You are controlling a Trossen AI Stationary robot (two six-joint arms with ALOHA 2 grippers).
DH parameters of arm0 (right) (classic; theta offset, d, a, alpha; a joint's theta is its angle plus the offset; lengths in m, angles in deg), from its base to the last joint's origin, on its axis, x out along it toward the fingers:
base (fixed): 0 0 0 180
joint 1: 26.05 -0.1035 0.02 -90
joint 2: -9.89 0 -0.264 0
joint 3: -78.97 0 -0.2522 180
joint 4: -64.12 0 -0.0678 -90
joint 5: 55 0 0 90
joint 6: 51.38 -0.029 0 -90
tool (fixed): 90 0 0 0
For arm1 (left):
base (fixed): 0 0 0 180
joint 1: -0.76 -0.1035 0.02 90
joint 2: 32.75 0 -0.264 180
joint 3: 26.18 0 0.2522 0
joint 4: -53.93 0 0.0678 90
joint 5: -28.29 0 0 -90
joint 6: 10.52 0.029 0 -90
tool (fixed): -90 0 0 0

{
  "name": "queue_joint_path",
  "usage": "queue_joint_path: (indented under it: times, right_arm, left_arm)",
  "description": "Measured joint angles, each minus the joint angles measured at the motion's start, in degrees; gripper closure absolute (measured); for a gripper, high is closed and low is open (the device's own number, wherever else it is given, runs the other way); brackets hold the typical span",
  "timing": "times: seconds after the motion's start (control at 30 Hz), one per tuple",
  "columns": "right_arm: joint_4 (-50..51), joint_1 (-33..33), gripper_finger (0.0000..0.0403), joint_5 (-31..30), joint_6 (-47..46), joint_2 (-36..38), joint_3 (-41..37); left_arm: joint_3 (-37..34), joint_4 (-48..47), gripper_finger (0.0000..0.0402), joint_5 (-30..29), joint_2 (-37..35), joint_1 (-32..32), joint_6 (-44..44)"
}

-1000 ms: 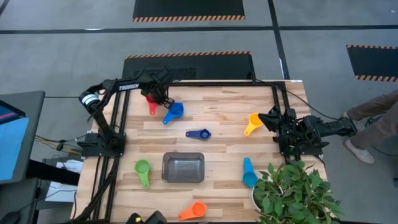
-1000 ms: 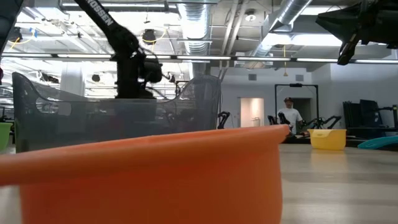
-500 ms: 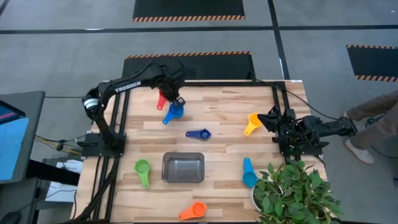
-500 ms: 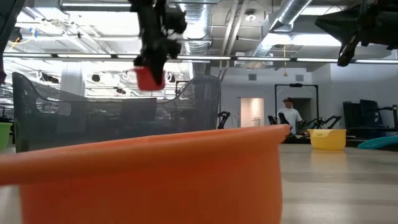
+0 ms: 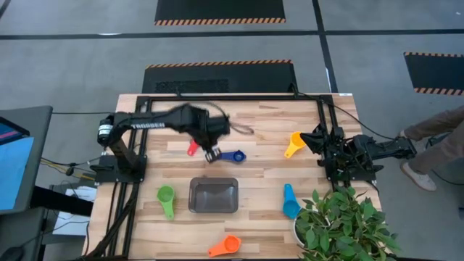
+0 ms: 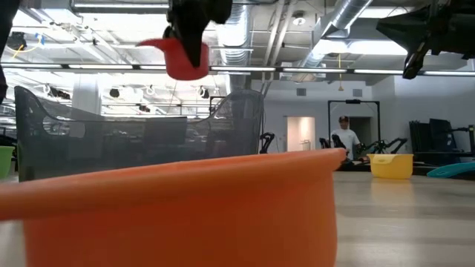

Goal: Nest measuring cups in basket
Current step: Put the red measuring cup into the bin

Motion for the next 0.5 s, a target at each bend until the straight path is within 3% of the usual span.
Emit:
queue_joint_path:
  times: [0.27,0.5]
  right_arm:
    - [0.0,0.0,0.0339,0.0,0.0,0.0,0.0]
    - [-0.5,0.0,0.0339,0.0,0.0,0.0,0.0]
  left_arm:
    - [-0.5,7.1,0.0401,-1.9,1.6,14.0,-6.3]
    - [-0.5,16.6,0.0401,-5.3,5.7,19.2,-6.3]
